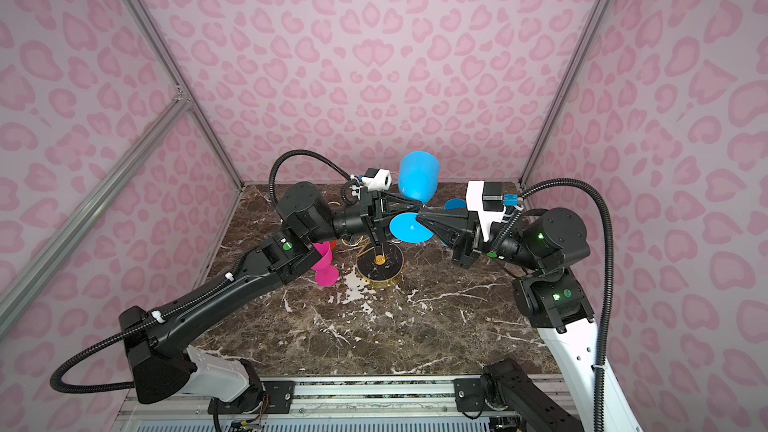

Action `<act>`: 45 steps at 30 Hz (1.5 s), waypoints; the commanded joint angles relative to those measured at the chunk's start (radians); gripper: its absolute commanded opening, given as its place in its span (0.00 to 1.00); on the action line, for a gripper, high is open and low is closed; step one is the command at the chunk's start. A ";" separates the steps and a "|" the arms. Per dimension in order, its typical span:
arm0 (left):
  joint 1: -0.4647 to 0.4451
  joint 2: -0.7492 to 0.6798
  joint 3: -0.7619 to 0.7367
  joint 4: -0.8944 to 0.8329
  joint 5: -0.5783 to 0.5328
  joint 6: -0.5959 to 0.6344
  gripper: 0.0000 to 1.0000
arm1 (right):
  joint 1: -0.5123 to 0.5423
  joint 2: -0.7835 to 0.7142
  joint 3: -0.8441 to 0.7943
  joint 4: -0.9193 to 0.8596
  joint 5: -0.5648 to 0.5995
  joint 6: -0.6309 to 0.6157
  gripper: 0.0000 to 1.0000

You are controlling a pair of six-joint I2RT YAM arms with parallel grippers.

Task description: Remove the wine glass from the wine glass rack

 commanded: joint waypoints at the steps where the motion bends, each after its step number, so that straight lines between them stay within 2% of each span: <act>1: -0.003 0.003 0.006 0.089 0.013 -0.008 0.20 | 0.003 -0.001 0.004 -0.074 -0.002 -0.076 0.00; 8: -0.006 0.003 0.001 0.088 0.007 -0.009 0.03 | 0.023 0.002 -0.001 -0.107 0.013 -0.119 0.00; 12: -0.006 0.003 0.000 0.095 0.001 -0.012 0.03 | 0.031 0.002 -0.002 -0.111 0.026 -0.119 0.00; 13: -0.006 0.005 0.001 0.096 0.001 -0.012 0.03 | 0.034 0.004 -0.003 -0.111 0.029 -0.115 0.06; 15: -0.007 0.004 0.001 0.098 -0.002 -0.010 0.03 | 0.047 -0.002 -0.008 -0.116 0.052 -0.117 0.37; 18: -0.006 0.001 -0.009 0.101 -0.017 -0.010 0.03 | 0.059 -0.018 -0.015 -0.132 0.091 -0.128 0.64; 21: -0.006 0.000 -0.022 0.102 -0.035 -0.004 0.03 | 0.059 -0.053 -0.032 -0.132 0.161 -0.126 0.82; 23: -0.006 -0.001 -0.025 0.091 -0.047 0.018 0.03 | 0.059 -0.088 -0.046 -0.100 0.215 -0.096 0.88; 25: -0.003 0.000 -0.019 0.070 -0.055 0.060 0.03 | 0.058 -0.131 -0.057 -0.043 0.269 -0.048 0.90; 28: 0.007 -0.004 -0.007 0.014 -0.077 0.166 0.03 | 0.059 -0.184 -0.040 -0.016 0.409 0.001 0.92; 31: 0.023 -0.029 0.007 -0.082 -0.129 0.345 0.03 | 0.059 -0.199 0.035 -0.117 0.579 0.027 0.92; 34: 0.028 -0.074 0.040 -0.290 -0.251 0.632 0.03 | 0.059 -0.174 0.116 -0.244 0.734 0.082 0.89; 36: 0.028 -0.115 0.036 -0.384 -0.372 0.811 0.03 | 0.058 -0.161 0.140 -0.289 0.799 0.114 0.89; 41: 0.023 -0.218 -0.032 -0.439 -0.579 1.148 0.03 | 0.059 -0.094 0.206 -0.395 0.864 0.226 0.87; 45: 0.014 -0.281 -0.096 -0.445 -0.703 1.405 0.03 | 0.058 0.024 0.312 -0.488 0.774 0.322 0.82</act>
